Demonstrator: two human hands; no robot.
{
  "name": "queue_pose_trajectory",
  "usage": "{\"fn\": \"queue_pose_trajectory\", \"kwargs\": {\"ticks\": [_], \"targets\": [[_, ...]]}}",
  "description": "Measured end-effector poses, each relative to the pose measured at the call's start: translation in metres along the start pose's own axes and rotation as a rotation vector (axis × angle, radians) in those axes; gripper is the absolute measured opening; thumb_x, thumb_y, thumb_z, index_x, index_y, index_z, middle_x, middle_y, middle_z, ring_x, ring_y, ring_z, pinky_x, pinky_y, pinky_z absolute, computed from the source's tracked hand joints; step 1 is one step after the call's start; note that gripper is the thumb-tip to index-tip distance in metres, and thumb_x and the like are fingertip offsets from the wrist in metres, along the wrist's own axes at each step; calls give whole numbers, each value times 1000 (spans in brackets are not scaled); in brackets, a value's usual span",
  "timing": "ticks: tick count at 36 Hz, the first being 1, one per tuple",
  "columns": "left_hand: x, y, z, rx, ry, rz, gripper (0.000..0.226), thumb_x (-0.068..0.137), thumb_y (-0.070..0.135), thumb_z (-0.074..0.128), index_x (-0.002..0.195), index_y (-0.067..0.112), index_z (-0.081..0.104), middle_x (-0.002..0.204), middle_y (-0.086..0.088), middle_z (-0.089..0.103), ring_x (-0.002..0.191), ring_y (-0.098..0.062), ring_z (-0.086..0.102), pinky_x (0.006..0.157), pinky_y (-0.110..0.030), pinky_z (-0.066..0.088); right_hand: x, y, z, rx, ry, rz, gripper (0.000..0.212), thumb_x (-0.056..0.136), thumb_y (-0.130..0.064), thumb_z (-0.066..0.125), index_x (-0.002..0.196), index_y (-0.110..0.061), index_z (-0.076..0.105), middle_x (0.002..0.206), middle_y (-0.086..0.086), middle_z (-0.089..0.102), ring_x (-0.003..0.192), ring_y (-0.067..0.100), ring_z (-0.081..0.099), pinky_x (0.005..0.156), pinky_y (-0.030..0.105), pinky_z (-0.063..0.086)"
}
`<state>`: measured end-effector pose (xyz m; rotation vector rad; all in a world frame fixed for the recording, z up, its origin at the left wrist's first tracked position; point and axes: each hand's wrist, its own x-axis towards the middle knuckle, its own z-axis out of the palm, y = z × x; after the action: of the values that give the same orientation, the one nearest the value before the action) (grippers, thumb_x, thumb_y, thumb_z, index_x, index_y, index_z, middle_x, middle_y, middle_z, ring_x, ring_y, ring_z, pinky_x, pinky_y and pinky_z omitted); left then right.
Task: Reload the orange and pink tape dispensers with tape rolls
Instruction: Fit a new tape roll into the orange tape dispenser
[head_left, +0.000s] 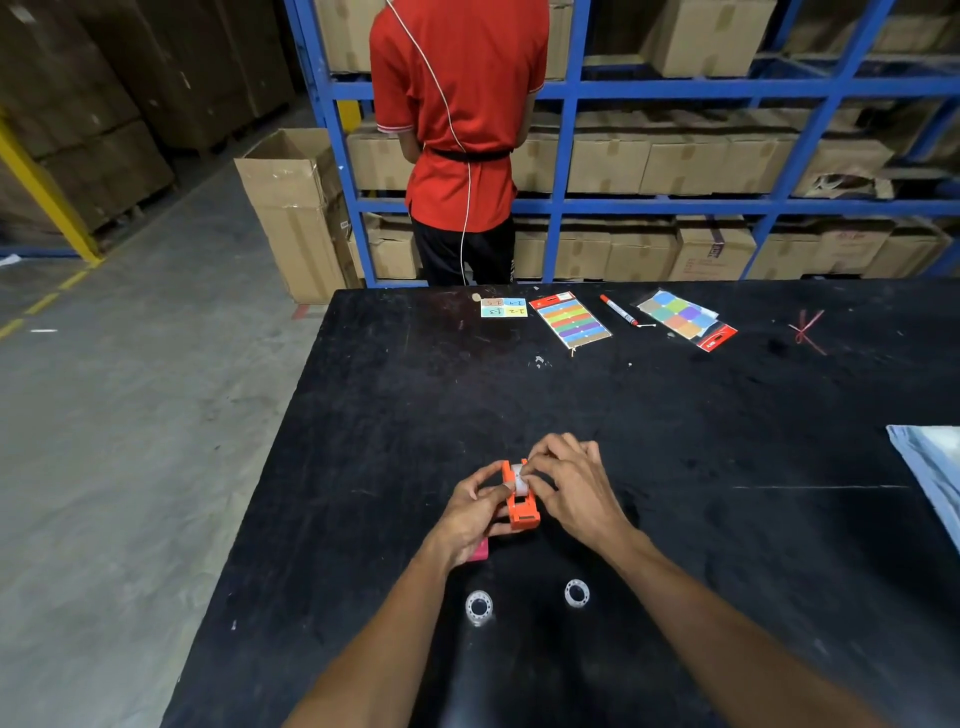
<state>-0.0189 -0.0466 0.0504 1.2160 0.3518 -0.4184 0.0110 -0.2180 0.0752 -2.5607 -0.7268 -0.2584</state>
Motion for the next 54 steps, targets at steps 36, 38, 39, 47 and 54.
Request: {"fn": "queue_pose_trajectory", "kwargs": {"ticks": [36,38,39,47,54], "targets": [[30,-1,3,7,25,-41,51,96,6,58,144,18,43,93,-7,74,82,-24,74,81,-50,61,-71,17,37,-62,75,109,9,87,-31,62,79,-32,66,80,-14,50,80,10,48,75,34,30],[33,-6,1,7,17,-55,49,96,5,58,142,18,44,85,-3,75,78,-23,74,85,-53,59,-66,25,38,148,136,269,9,87,-27,60,81,-30,66,80,-13,57,79,6,55,77,33,37],[34,-7,1,7,8,-57,48,97,5,57,141,17,45,80,-1,75,77,-23,74,88,-56,57,-61,29,37,263,166,344,11,89,-23,60,85,-28,69,82,-12,61,78,6,59,76,31,42],[56,-30,11,-1,17,-110,45,97,4,54,137,24,45,111,-13,70,93,-28,70,75,-45,61,-24,64,62,570,-193,570,21,96,-25,60,112,-23,75,102,-4,79,84,6,73,76,39,62],[77,-62,12,168,189,-41,19,96,3,56,106,13,70,99,-15,75,88,-26,67,92,-50,55,-27,69,85,514,-212,614,19,95,-26,60,104,-18,76,91,0,79,80,13,73,71,45,61]]}}
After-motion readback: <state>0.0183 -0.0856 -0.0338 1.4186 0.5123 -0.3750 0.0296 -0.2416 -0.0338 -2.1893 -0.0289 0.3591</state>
